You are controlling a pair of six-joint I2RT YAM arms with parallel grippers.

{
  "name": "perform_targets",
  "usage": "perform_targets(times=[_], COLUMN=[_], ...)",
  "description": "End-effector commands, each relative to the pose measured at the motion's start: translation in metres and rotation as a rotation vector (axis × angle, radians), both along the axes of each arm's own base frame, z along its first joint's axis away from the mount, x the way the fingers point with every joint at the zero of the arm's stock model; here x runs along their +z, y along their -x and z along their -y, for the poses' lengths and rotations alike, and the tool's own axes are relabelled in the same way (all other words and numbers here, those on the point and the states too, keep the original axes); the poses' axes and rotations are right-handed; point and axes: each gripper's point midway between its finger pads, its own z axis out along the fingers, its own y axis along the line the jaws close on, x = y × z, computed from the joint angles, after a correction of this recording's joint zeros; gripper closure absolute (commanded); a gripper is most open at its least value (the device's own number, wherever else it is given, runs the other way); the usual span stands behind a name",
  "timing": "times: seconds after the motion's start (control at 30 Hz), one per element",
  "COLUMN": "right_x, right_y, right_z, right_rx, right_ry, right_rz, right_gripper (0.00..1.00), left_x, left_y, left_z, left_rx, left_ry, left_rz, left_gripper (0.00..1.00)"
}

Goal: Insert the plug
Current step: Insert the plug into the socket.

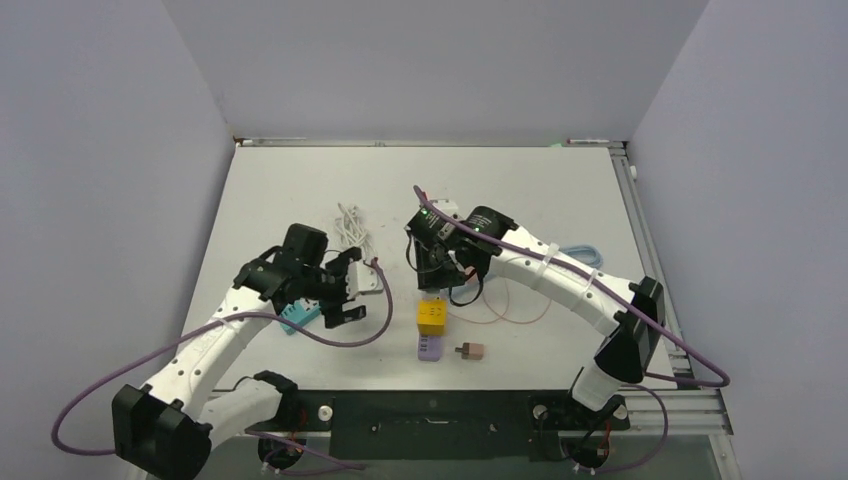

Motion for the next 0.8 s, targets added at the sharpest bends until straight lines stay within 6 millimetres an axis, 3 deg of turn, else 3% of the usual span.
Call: perform_targets(times=[0.0,0.13,0.3,0.77], right_x=[-0.003,-0.015,-0.023,-0.033], right_y=[0.005,0.012,0.013,0.004], right_z=[-0.009,-0.010,-0.004,0.020], right_rx=[-0.036,-0.026,-0.027,0.004], right_ry=[0.020,0.064,0.103,0.163], right_rz=[-0.018,-0.030,-0.037,-0.084], right_gripper=[0.95,0.95,0.95,0.95], left_x=[0.001,0.002,0.013,0.007], left_y=[0.002,-0.009,-0.032,-0.032], left_z=[-0.015,-0.025,-0.024,-0.027], left_rx=[0.127,0.177,0.220,0.229], left_ry=[0.070,0.073,0.117,0.101], left_rz=[-0.164,-0.214,-0.142,-0.150], left_gripper=[0.17,0.03,0.03,0.03])
